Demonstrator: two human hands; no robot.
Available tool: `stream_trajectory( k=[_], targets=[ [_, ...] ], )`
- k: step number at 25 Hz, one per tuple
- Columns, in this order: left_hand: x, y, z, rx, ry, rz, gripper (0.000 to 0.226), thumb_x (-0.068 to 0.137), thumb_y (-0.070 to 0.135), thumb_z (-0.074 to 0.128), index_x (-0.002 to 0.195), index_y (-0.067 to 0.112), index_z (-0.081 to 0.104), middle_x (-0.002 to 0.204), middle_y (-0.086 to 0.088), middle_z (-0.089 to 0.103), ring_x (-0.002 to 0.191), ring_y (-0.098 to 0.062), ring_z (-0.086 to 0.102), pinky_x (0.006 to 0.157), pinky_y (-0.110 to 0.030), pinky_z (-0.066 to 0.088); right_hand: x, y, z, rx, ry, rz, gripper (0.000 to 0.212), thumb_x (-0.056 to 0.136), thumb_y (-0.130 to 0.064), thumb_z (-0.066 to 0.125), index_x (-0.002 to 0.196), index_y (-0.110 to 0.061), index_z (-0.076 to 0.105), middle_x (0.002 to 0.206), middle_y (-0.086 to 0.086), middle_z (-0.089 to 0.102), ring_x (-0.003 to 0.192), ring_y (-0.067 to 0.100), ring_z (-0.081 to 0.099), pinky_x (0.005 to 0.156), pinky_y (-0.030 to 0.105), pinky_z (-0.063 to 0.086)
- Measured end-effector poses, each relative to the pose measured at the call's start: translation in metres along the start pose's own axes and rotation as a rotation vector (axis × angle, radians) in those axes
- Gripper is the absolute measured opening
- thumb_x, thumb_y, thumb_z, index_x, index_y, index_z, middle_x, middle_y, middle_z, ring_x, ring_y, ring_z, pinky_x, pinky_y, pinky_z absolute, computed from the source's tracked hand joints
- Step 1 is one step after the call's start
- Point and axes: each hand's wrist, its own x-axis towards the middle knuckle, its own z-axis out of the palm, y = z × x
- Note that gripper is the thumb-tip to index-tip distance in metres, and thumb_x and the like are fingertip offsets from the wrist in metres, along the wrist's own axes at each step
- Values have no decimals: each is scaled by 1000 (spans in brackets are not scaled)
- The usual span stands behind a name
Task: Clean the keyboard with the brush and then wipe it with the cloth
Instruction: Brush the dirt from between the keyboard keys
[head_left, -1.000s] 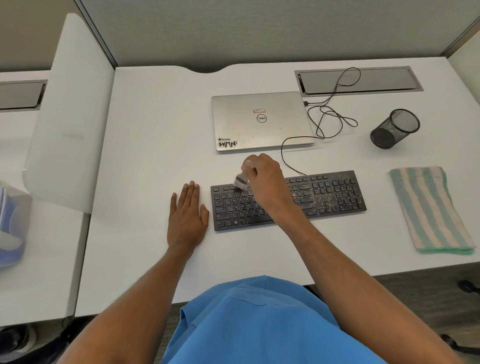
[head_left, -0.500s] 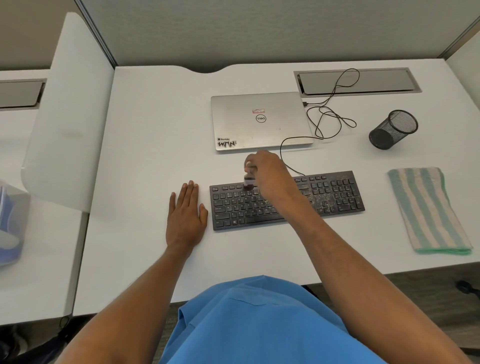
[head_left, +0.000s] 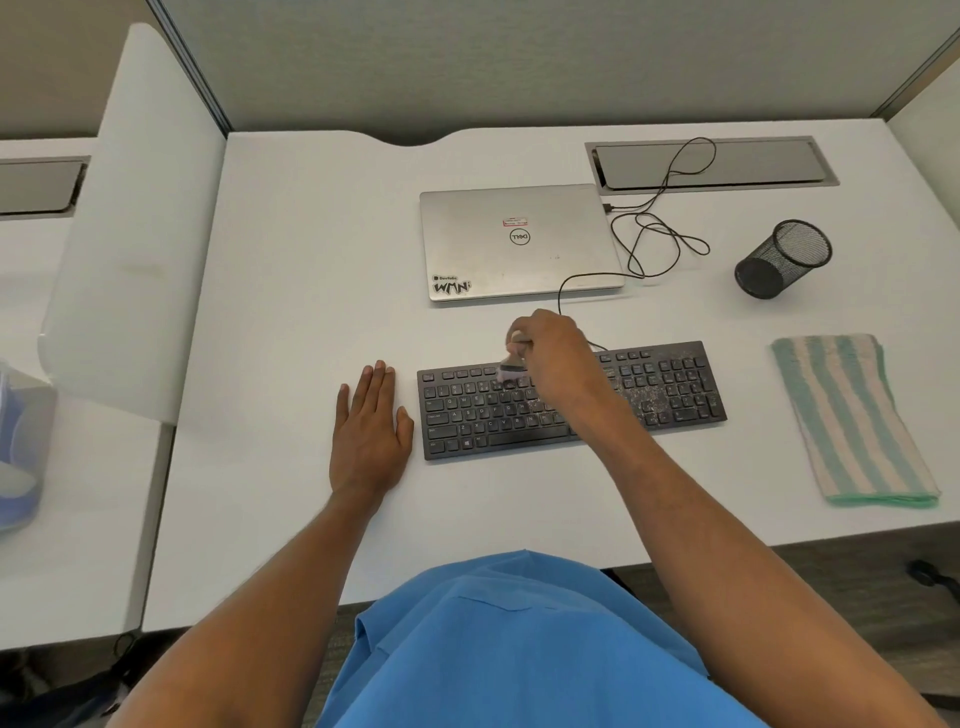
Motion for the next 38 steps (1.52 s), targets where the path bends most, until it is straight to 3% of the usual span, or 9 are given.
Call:
stream_trajectory(
  k=[3, 8, 11, 14, 18, 23, 28, 33, 38],
  targets=[
    [0, 0, 0, 2, -3, -4, 66, 104, 35, 29, 165, 9, 32, 173, -6, 27, 162, -17, 17, 133, -45, 7, 2, 9, -3, -157, 62, 3, 22, 99, -4, 48, 110, -6, 66, 112, 18, 61, 98, 33, 62, 74, 28, 50],
    [0, 1, -2, 12, -12, -2, 66, 105, 36, 27, 166, 9, 29, 174, -6, 25, 163, -17, 16, 133, -44, 6, -2, -19, 9, 43, 7, -143, 18, 101, -3, 53, 100, 7, 67, 91, 8, 62, 67, 0, 55, 52, -1, 38],
    [0, 2, -2, 7, -12, -2, 66, 105, 35, 28, 166, 9, 29, 174, -6, 26, 163, -17, 16, 133, -44, 6, 0, -21, 19, -18, -7, -156, 16, 100, -3, 53, 102, 4, 68, 98, 15, 65, 78, 11, 65, 56, 4, 40],
    [0, 2, -2, 12, -13, -3, 66, 105, 34, 29, 166, 9, 29, 174, -6, 26, 163, -17, 16, 133, -45, 7, 1, -6, 9, -62, -8, -86, 17, 100, 1, 52, 104, 4, 68, 95, 13, 64, 67, 1, 58, 46, 0, 37],
    [0, 2, -1, 12, -9, -5, 66, 105, 34, 30, 165, 8, 31, 173, -7, 27, 162, -18, 18, 133, -45, 7, 6, 7, -1, -144, 105, -18, 22, 100, -3, 48, 111, -4, 66, 110, 14, 62, 95, 25, 61, 71, 18, 38],
    [0, 2, -2, 31, -25, -6, 66, 105, 35, 28, 166, 9, 29, 174, -6, 25, 163, -17, 16, 133, -44, 6, 18, -23, 3, 25, 51, -65, 19, 100, 0, 52, 100, -3, 71, 89, 3, 66, 67, -6, 55, 49, -2, 36],
    [0, 3, -4, 29, -29, -5, 66, 105, 35, 28, 166, 10, 28, 174, -6, 25, 163, -17, 15, 134, -44, 5, 25, -19, 12, -22, -24, -96, 18, 98, -7, 52, 103, -6, 70, 99, 11, 69, 85, 24, 64, 64, 17, 41],
    [0, 2, -3, 28, -32, -11, 66, 105, 35, 28, 166, 10, 28, 174, -5, 24, 163, -16, 14, 133, -43, 4, 27, 12, -12, -131, 44, 6, 22, 98, -5, 48, 110, -5, 67, 100, 11, 64, 86, 23, 59, 64, 22, 39],
    [1, 2, -3, 21, -28, -11, 67, 104, 36, 27, 166, 10, 29, 174, -5, 25, 163, -16, 15, 133, -44, 6, 27, -9, -7, -72, 44, -101, 22, 101, -4, 48, 111, 1, 66, 96, 6, 56, 65, 5, 46, 53, -1, 37]
  ],
)
